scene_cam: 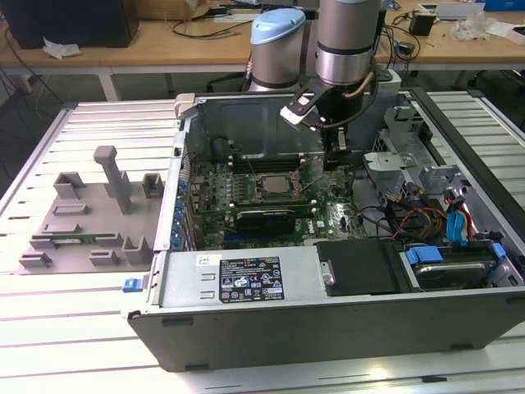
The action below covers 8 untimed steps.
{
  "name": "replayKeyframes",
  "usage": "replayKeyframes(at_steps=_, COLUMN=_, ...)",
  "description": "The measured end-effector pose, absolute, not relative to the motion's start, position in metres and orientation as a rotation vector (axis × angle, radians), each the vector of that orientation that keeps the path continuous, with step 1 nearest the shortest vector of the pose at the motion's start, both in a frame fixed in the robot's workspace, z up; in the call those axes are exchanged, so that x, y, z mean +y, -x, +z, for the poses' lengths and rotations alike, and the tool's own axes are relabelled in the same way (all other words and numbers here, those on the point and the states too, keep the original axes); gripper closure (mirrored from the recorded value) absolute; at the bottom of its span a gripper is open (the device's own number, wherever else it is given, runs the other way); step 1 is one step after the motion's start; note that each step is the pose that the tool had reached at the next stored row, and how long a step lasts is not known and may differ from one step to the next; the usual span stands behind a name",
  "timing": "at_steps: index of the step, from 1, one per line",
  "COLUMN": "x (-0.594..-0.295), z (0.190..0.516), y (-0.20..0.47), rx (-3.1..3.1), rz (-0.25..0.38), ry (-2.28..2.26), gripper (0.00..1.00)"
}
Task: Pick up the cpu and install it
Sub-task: 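Close the cpu cover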
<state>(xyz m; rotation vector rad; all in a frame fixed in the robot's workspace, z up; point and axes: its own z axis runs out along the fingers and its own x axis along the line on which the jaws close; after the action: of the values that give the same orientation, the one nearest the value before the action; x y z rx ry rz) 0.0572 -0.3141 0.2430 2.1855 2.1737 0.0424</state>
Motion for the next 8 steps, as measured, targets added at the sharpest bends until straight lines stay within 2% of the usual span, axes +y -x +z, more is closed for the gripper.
replayKeyframes(at_steps=8, x=-0.314, z=0.243, y=-0.038, rx=2.146, rz=0.099, ry=-2.159, gripper=0.89)
